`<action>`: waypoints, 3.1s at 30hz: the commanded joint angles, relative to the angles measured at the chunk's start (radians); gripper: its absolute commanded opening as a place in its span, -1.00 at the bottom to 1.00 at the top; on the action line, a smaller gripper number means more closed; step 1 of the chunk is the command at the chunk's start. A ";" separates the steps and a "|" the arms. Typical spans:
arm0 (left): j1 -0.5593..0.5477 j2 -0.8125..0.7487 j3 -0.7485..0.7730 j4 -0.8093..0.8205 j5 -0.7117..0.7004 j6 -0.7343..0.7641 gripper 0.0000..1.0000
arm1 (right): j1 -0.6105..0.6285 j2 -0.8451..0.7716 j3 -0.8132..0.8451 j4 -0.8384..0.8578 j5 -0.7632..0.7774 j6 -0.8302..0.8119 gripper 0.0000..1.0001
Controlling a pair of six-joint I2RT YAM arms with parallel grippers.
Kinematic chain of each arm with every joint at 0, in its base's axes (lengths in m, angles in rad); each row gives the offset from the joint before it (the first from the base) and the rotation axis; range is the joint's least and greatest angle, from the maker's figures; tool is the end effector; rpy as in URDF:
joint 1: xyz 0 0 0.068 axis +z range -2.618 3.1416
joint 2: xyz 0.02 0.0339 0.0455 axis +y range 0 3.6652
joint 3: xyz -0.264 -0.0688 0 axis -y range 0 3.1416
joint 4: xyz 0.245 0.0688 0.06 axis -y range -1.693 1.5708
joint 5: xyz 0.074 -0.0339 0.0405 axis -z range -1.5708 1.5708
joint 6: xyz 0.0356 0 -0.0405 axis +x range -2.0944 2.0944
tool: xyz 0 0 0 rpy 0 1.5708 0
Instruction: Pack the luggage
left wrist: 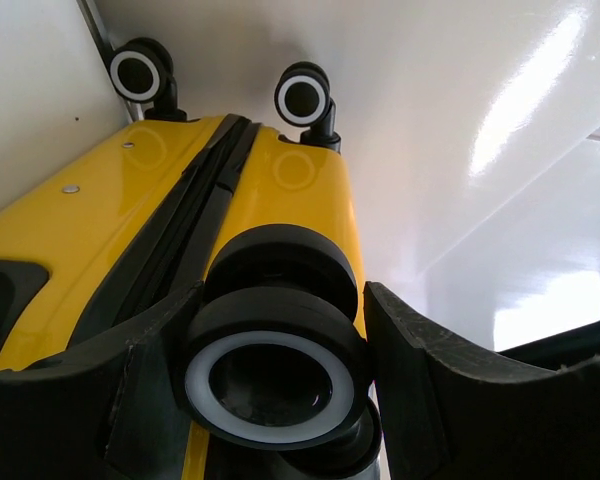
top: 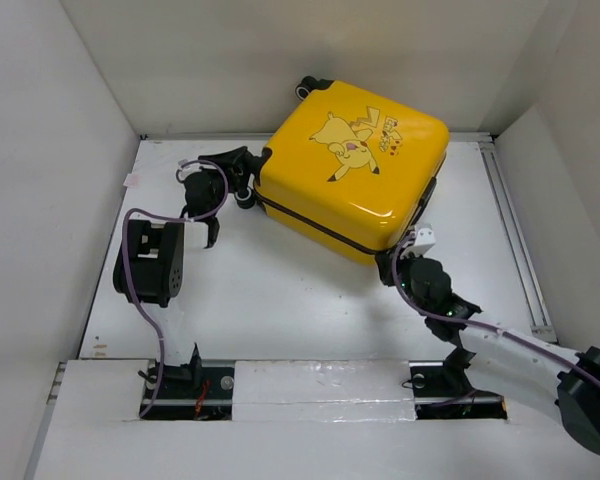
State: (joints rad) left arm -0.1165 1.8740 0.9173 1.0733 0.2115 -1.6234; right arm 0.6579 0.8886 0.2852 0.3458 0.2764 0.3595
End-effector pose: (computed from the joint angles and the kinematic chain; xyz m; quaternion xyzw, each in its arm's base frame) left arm 0.3935 -0.0536 0.2125 -0.3947 0.5360 -0.6131 0.4255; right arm 0.1595 0.1109 0.2012 -0.0335 0.7883 0.1992 0.5812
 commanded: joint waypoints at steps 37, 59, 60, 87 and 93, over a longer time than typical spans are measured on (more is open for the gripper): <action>-0.049 -0.338 -0.015 -0.059 -0.052 0.296 -1.00 | 0.051 -0.171 0.000 -0.117 0.230 0.107 0.23; -0.038 -0.243 -0.150 0.043 -0.052 0.278 -1.00 | -0.092 -0.028 0.042 0.058 0.007 -0.016 -1.00; -0.038 -0.233 -0.150 0.043 -0.052 0.278 -1.00 | -0.080 -0.042 0.042 0.049 0.007 -0.016 -1.00; -0.138 -0.323 -0.460 0.255 -0.041 0.316 -1.00 | 0.335 0.404 0.402 0.012 0.009 -0.099 -1.00; -0.117 -0.447 -0.480 0.157 -0.081 0.378 -1.00 | 0.350 0.284 0.279 -0.001 0.099 -0.024 -0.98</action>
State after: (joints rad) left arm -0.2035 1.5085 0.4480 1.2282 0.0296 -1.3731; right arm 1.0050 1.2705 0.6373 0.3164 0.3168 0.3073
